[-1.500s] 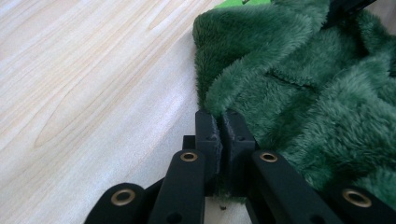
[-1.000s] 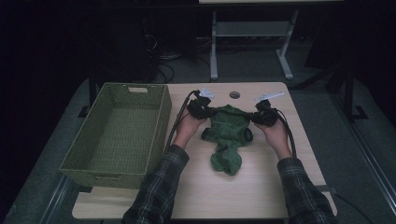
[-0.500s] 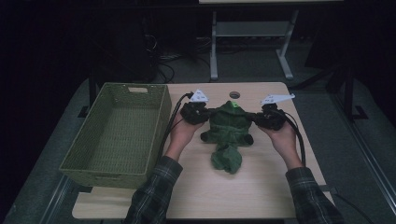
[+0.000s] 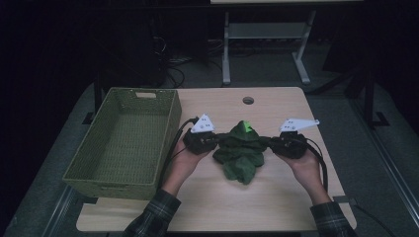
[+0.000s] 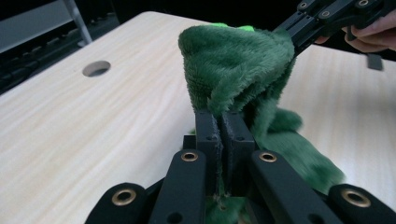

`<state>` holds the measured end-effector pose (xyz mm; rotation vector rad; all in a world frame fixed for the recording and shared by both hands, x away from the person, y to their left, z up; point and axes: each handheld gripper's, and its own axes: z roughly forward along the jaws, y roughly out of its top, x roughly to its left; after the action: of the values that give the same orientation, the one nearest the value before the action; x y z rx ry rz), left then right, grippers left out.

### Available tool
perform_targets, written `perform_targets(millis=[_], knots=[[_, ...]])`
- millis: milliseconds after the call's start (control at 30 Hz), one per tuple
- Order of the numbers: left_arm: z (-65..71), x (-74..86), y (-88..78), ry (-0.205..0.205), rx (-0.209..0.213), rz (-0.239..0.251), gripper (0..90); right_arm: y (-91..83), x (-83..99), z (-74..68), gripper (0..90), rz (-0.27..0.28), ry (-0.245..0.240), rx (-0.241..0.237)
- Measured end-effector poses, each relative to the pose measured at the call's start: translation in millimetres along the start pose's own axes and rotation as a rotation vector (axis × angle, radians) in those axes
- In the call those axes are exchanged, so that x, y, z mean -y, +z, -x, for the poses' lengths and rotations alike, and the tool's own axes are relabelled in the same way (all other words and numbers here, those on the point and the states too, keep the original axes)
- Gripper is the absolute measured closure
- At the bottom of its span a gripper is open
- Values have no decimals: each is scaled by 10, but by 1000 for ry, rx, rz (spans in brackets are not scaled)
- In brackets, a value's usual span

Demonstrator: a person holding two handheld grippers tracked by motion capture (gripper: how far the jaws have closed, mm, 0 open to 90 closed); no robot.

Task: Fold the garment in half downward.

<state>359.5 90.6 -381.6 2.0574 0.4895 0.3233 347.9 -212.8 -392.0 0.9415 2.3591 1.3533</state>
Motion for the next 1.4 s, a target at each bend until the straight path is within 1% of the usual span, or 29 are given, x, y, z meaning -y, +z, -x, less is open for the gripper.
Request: perform_targets(millis=[33, 133, 167, 233, 267, 300, 333, 367, 400, 433, 500, 567, 600, 633, 733, 833, 900, 933, 967, 1000, 1067, 1100, 1167, 1200, 1233, 1267, 1300, 1367, 1400], knots=[[30, 30, -19, 0, 6, 3, 867, -8, 24, -34, 869, -7, 0, -7], [126, 106, -64, 17, 20, -7, 867, -24, 122, -133, 869, -14, -16, -18], [167, 141, -70, 24, 22, -2, 868, -28, 147, -154, 869, -16, -21, -15], [223, 197, -88, 34, 29, -7, 867, -38, 214, -204, 869, -21, -14, -32], [223, 197, -88, 34, 29, -7, 867, -50, 253, -236, 868, -16, -18, -34], [265, 249, -96, 40, 36, -8, 868, -52, 284, -264, 867, -23, -19, -40], [265, 249, -96, 40, 36, -8, 868, -54, 302, -280, 867, -33, -18, -43], [304, 307, -91, 43, 46, -15, 868, -55, 330, -298, 867, -33, -25, -44], [321, 329, -87, 44, 48, -19, 867, -58, 360, -316, 867, -30, -34, -44], [335, 351, -83, 49, 51, -26, 867, -60, 384, -334, 867, -37, -28, -49], [374, 427, -60, 42, 63, -41, 867, -53, 431, -354, 866, -54, -24, -57], [398, 487, -35, 45, 68, -59, 867, -53, 493, -378, 865, -57, -24, -68], [410, 523, -19, 38, 72, -68, 867, -48, 512, -386, 864, -60, -17, -70], [422, 558, 0, 38, 77, -75, 867, -45, 530, -393, 863, -75, -16, -74], [459, 645, 42, 47, 81, -103, 868, -39, 581, -437, 860, -73, -14, -79], [480, 724, 75, 52, 83, -129, 869, 17, 652, -461, 856, -116, -19, -85], [483, 775, 92, 56, 84, -149, 870, 54, 702, -485, 855, -126, -33, -81], [483, 797, 102, 56, 87, -158, 870, 74, 724, -493, 851, -135, -29, -83], [490, 808, 114, 52, 86, -158, 870, 104, 749, -496, 845, -150, -31, -82], [492, 818, 130, 57, 85, -170, 870, 118, 755, -503, 839, -166, -25, -83], [493, 822, 147, 63, 77, -184, 869, 149, 767, -503, 822, -174, -35, -84], [494, 824, 156, 60, 75, -184, 866, 152, 763, -510, 807, -173, -29, -84], [498, 820, 154, 58, 78, -188, 846, 146, 760, -518, 764, -162, -23, -85], [505, 815, 143, 60, 76, -186, 824, 132, 756, -521, 730, -160, -21, -84], [505, 807, 130, 67, 76, -194, 796, 111, 754, -517, 698, -154, -24, -82], [514, 802, 112, 57, 74, -191, 773, 94, 752, -522, 684, -151, -15, -83], [517, 799, 87, 51, 78, -187, 746, 60, 752, -520, 661, -148, -14, -79], [529, 795, 42, 45, 82, -172, 727, 5, 755, -520, 638, -139, -7, -76], [547, 790, 9, 36, 84, -158, 720, -26, 760, -512, 620, -130, -9, -76]])
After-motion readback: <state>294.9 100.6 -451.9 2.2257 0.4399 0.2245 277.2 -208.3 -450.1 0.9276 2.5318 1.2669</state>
